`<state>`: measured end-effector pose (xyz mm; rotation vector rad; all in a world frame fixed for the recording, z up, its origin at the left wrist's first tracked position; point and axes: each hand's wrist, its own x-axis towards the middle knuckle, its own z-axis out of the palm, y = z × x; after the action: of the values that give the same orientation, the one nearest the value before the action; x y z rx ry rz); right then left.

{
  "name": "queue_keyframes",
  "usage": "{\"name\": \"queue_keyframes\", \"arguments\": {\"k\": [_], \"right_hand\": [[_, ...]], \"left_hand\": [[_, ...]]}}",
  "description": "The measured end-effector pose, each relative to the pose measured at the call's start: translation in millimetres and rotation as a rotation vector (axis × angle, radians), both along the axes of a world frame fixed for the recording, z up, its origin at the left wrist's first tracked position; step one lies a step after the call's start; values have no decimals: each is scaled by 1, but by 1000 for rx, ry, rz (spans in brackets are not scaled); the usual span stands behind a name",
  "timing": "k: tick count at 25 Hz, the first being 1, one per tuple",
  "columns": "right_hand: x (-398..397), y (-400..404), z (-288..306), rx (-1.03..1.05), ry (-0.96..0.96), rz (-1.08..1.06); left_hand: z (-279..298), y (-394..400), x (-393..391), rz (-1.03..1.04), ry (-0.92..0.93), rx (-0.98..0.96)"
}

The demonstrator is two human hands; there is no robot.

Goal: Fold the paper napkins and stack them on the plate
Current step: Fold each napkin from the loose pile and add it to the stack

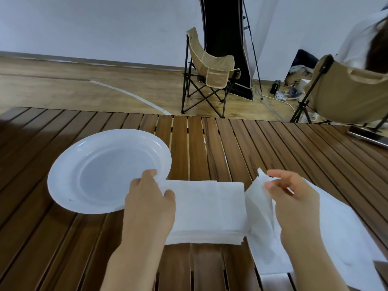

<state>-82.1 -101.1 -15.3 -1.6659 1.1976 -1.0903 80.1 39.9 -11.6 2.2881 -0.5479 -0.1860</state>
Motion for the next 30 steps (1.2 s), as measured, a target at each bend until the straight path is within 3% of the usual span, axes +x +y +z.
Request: {"name": "queue_keyframes", "arguments": {"k": [5,8,11,16,22,26,30], "right_hand": [[11,15,20,15,-313,179],[16,25,30,220,-647,360],[20,31,35,392,-798,439],[23,31,30,487,-801,376],[24,28,24,484,-742,347],[23,33,30,575,-754,296],[29,29,26,668,-568,277]], "left_hand": [[4,-3,-2,-131,-45,-111],[5,-3,-1,-140,-107,-140],[13,-4,-3,-196,-16,-187],[24,-4,-17,-310,498,-301],[30,1,-13,-430,713,-448],[27,6,-9,-460,654,-411],[20,5,-1,-393,267,-328]]}}
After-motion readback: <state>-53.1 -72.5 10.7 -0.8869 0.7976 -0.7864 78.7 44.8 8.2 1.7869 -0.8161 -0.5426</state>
